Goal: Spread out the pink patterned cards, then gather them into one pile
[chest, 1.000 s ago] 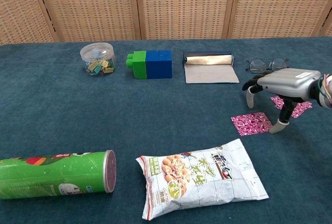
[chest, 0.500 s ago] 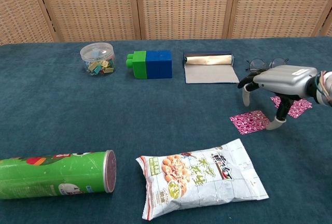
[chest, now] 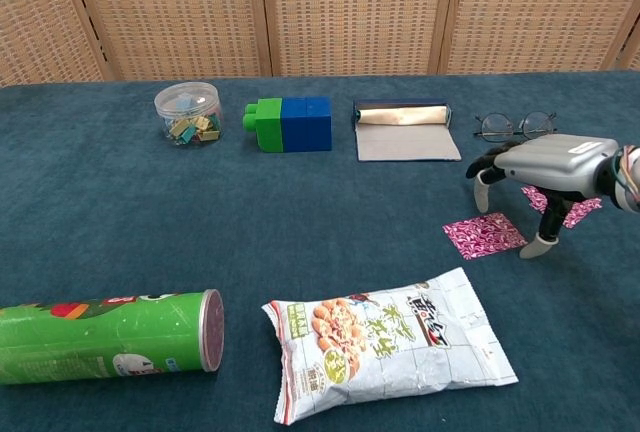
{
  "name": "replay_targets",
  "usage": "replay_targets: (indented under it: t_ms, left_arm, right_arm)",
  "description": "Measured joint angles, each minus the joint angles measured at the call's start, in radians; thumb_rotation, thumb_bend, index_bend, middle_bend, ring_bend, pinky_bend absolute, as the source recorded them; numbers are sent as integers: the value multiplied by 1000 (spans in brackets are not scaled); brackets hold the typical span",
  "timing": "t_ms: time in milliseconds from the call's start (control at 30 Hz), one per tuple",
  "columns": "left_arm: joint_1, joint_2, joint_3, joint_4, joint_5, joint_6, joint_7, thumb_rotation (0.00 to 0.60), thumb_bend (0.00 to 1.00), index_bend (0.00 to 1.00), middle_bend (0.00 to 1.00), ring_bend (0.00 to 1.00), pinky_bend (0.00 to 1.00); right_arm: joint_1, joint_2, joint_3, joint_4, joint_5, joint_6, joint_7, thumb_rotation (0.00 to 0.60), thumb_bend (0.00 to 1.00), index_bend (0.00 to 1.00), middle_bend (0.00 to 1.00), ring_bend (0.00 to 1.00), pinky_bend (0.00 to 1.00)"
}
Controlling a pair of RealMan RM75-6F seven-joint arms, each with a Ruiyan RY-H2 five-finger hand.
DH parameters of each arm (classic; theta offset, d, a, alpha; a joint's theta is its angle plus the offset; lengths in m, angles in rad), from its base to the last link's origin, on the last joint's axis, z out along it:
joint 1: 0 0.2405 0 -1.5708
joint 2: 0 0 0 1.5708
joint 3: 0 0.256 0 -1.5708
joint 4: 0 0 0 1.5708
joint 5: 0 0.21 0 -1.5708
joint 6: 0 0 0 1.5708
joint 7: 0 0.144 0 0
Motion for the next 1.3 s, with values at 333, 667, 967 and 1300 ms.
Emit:
replay_targets:
  t_ms: [333, 667, 967, 1300]
  left_arm:
    - [0, -4, 2, 7, -1, -4, -6, 600, 30, 0, 0, 0, 0]
    - [1, -8, 3, 16, -4, -6, -11, 600, 30, 0, 0, 0, 0]
    - [2, -10, 3, 21, -4, -6, -16, 600, 30, 0, 0, 0, 0]
    - [4, -13, 4, 27, -5, -6, -22, 600, 30, 0, 0, 0, 0]
  right_arm:
    - [7, -7, 0, 9, 9, -12, -11, 600, 28, 339, 104, 0, 0]
    - [16, -13, 2, 18, 22, -23, -27, 600, 28, 339, 105, 0, 0]
    - [20, -11, 3, 11, 26, -21, -39, 600, 28, 339, 108, 0, 0]
    - [27, -5, 5, 5, 39, -25, -57, 600, 28, 339, 109, 0, 0]
